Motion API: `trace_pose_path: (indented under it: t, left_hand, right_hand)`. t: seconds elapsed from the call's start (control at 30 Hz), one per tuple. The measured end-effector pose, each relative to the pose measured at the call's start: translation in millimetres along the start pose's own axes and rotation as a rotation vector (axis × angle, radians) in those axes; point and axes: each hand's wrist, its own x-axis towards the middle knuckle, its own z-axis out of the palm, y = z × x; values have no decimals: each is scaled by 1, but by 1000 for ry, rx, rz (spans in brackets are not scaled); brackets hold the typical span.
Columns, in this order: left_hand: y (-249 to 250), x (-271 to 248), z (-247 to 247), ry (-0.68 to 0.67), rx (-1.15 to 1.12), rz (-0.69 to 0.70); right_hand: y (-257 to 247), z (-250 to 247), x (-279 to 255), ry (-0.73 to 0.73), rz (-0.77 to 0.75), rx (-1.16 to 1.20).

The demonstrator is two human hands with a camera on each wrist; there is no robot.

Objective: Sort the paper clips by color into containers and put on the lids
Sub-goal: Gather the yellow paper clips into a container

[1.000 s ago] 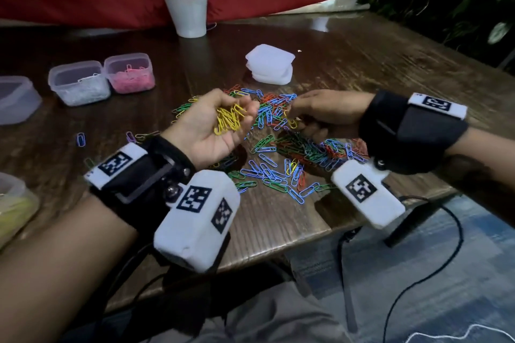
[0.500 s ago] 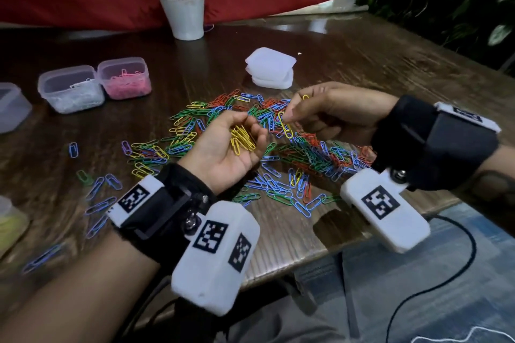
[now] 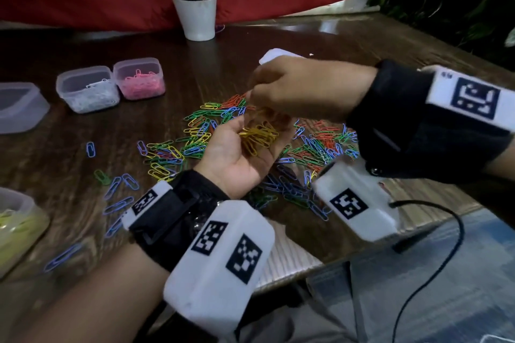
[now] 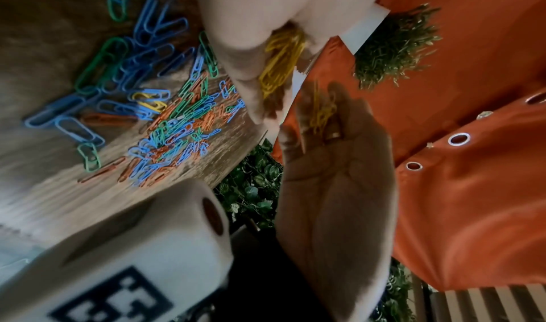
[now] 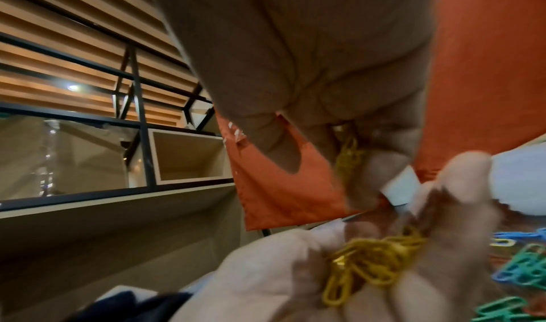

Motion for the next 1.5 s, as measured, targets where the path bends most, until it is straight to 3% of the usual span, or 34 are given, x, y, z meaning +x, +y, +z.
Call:
trace_pose_path:
  t: [0.13, 0.3, 0.47, 0.57, 0.7, 0.93, 1.17, 1.33, 1.5]
  left_hand:
    - [0, -2, 1, -4, -34, 37]
    - [5, -3, -5, -48, -132, 1]
    - [2, 0, -8, 39, -161, -41]
    - [-1, 1, -12, 14, -38, -89]
    - [3, -2, -12, -19, 29, -94]
    - [7, -2, -14, -11, -10, -79]
    - [9, -3, -14, 20, -25, -60]
    - [8, -2, -15, 27, -27, -54]
    - [7, -4, -14, 55, -76, -68]
  right_hand:
    - [-13, -8, -10, -61, -73, -78]
    - [25, -47, -13, 157, -54, 146]
    - [83, -15, -20, -290, -112, -245]
    - [93, 11, -18, -373, -217, -276]
    - [93, 18, -9, -376, -265, -353]
    - [90, 18, -5, -383, -167, -405]
    - [98, 7, -7, -59, -107, -246]
    - [94, 15, -15, -242, -148, -343]
    - [91, 22, -11, -313, -48, -401]
